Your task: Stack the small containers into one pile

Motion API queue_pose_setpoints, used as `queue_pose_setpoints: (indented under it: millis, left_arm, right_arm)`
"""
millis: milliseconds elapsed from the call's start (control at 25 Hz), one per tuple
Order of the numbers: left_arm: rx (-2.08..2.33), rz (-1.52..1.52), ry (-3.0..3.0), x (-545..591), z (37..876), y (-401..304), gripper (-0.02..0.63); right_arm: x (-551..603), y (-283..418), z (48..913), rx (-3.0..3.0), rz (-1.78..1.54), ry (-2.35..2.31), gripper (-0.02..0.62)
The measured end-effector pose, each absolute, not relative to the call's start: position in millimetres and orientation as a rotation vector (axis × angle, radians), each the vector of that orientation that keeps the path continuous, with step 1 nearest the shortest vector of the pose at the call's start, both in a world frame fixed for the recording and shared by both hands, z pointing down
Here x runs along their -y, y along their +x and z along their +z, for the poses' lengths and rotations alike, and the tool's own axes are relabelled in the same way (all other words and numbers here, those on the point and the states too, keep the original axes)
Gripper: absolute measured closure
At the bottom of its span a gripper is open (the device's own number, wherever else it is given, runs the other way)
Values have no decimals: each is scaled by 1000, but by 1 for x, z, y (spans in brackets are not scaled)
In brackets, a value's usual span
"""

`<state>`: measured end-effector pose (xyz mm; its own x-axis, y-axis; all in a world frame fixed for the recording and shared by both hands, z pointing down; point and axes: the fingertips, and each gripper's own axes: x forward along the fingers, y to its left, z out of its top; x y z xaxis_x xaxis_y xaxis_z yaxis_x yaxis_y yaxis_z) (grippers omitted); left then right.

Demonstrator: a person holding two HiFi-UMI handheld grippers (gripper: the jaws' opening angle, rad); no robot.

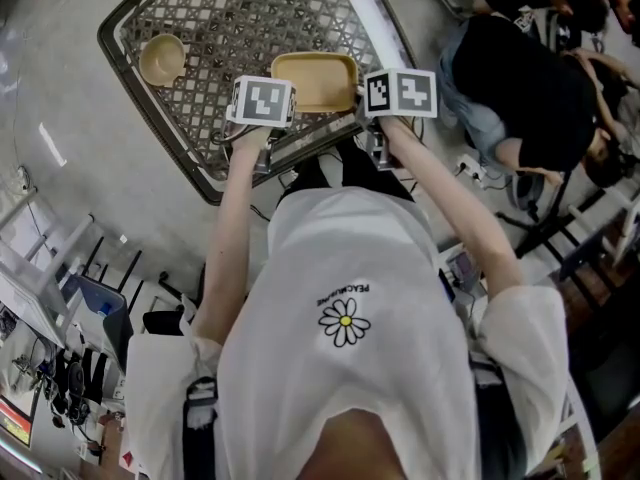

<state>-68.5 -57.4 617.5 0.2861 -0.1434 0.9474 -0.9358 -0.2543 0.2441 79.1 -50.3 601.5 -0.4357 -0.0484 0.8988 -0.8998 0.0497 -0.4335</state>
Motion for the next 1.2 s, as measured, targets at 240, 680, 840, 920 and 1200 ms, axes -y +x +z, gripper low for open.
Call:
queue_pose_setpoints:
  millis: [240, 680, 840, 920, 1200]
  left_arm:
    - [984, 1089, 1602, 55, 621, -69, 561]
    - [992, 1104, 1608, 59, 623, -69, 560]
    - [987, 1138, 1600, 56, 621, -65, 560]
    - [1002, 1164, 1598, 54, 618, -64, 560]
    - [1010, 1151, 1627, 58, 622, -66, 552]
  right_arm:
    - [48, 81, 613, 1567, 1484, 979, 558]
    - [48, 82, 625, 1553, 1464, 972, 558]
    - [48, 84, 624, 1560, 1464, 972, 558]
    - [46, 88, 621, 1571, 1461, 977, 558]
    - [47, 85, 623, 1599, 1466, 977, 558]
